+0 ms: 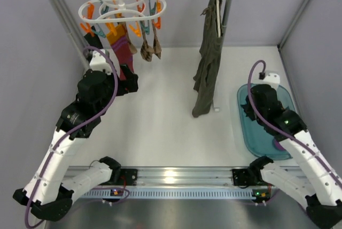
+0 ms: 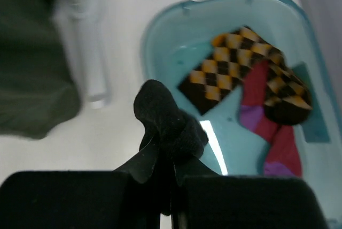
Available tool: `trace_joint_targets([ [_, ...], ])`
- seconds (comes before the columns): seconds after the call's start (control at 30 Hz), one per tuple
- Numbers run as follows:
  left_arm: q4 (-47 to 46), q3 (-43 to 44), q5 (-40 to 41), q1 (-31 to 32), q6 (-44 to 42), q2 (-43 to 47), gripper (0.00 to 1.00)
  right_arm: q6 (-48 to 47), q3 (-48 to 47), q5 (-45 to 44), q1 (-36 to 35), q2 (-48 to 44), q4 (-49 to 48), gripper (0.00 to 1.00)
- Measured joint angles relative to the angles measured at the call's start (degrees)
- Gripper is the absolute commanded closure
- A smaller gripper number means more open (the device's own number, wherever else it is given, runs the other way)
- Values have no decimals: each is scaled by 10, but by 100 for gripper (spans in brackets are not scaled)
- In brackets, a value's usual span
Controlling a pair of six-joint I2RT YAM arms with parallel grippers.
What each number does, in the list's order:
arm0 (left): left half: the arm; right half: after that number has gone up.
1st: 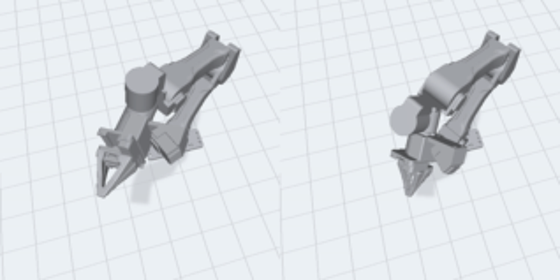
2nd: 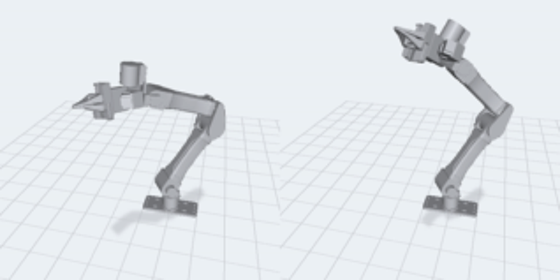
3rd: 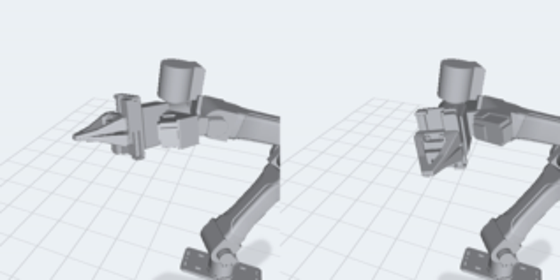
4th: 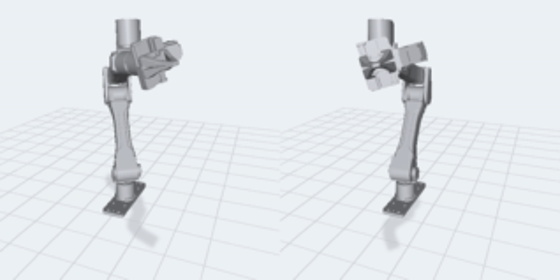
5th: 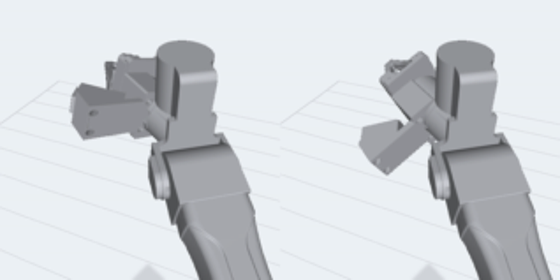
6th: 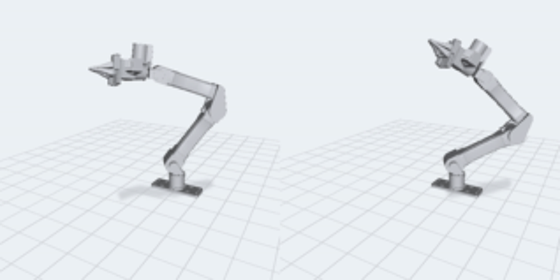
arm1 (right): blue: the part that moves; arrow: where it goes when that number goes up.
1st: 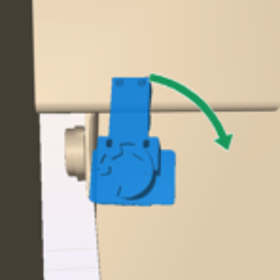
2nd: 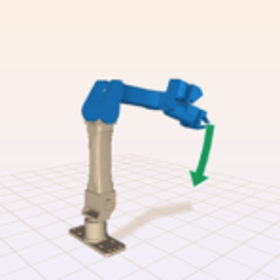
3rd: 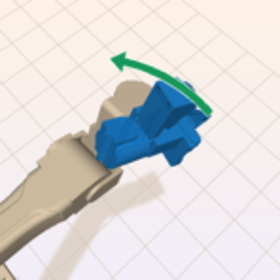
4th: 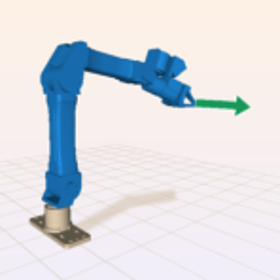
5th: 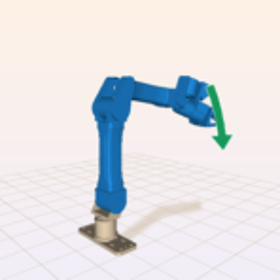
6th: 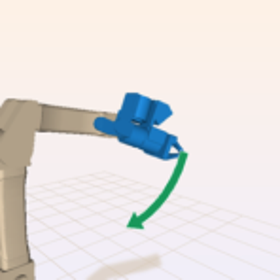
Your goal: Remove the socks clipped to the hanger
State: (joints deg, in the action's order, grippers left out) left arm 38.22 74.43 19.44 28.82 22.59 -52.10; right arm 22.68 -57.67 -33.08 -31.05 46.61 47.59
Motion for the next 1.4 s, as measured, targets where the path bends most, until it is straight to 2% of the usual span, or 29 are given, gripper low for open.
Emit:
trace_joint_targets([
  [0.1,21,-4,14,0,-2,11,2,-5,30,22,118,-3,1,100],
  [0.2,36,-19,27,0,-5,27,2,-6,34,50,193,16,-14,8],
  [0.23,40,-25,30,0,-7,33,2,-8,35,62,207,26,-18,1],
  [0.37,59,-44,42,0,-19,49,2,-18,45,113,217,57,-29,1],
  [0.47,64,-49,51,0,-26,62,2,-31,47,159,216,42,-32,1],
  [0.57,64,-57,78,0,-27,88,2,-43,49,281,207,-13,-58,1],
  [0.63,64,-66,102,0,-23,108,2,-36,68,394,189,-55,-119,1],
  [0.67,65,-70,113,0,-19,118,2,-27,80,434,171,-69,-149,1],
  [0.77,65,-75,137,0,-9,135,2,-7,100,497,19,-63,-243,1],
  [0.9,65,-75,147,0,0,137,2,-21,30,437,-235,95,-302,1],
  [1.0,65,-74,152,0,0,137,2,-31,-46,370,-314,233,-349,1],
  [1.13,67,-70,160,0,0,141,2,-37,-164,254,-341,403,-420,1],
  [1.3,69,-41,160,0,-4,155,2,-61,-425,125,-339,648,-450,1],
  [1.4,68,-24,160,0,-9,165,2,-79,-549,64,-337,756,-452,3],
])
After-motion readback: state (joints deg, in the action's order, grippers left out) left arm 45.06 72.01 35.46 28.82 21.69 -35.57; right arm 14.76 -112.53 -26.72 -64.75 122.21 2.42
